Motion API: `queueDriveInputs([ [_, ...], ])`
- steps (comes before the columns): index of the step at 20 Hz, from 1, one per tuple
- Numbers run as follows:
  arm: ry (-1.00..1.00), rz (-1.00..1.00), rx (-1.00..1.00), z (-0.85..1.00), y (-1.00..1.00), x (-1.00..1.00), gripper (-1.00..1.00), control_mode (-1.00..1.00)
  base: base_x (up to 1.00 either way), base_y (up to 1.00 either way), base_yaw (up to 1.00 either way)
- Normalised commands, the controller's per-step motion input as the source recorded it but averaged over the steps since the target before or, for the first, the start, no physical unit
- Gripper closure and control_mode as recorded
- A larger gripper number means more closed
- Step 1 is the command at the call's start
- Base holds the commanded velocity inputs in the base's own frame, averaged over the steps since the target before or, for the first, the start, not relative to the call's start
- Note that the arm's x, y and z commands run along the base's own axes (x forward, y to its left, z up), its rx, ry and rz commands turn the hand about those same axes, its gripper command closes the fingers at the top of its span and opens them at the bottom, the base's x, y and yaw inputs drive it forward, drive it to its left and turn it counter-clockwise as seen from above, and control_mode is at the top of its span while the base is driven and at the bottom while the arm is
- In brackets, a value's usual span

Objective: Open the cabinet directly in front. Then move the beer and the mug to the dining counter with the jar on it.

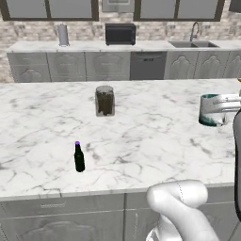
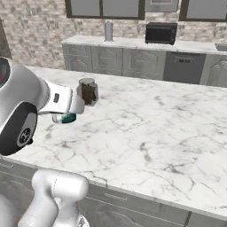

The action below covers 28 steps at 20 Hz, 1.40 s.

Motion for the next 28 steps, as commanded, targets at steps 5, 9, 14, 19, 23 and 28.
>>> queueDriveInputs([
  [5,0.08,0.07,-0.03,-0.06,0.00,0.01,1.00,-1.00,0.00,0.00,0.00],
  [9,0.02,0.00,0.00,-0.46,0.00,0.00,1.00,-1.00,0.00,0.00,0.00],
  [14,0.05,0.00,0.00,-0.67,0.01,0.11,1.00,-1.00,0.00,0.00,0.00],
  [19,0.00,0.00,-0.01,-0.39,0.02,0.74,1.00,-1.00,0.00,0.00,0.00],
  [23,0.00,-0.01,-0.02,-0.30,0.00,0.97,1.00,-1.00,0.00,0.00,0.00],
  [28,0.01,-0.03,-0.02,-0.30,0.00,1.00,1.00,-1.00,0.00,0.00,0.00],
])
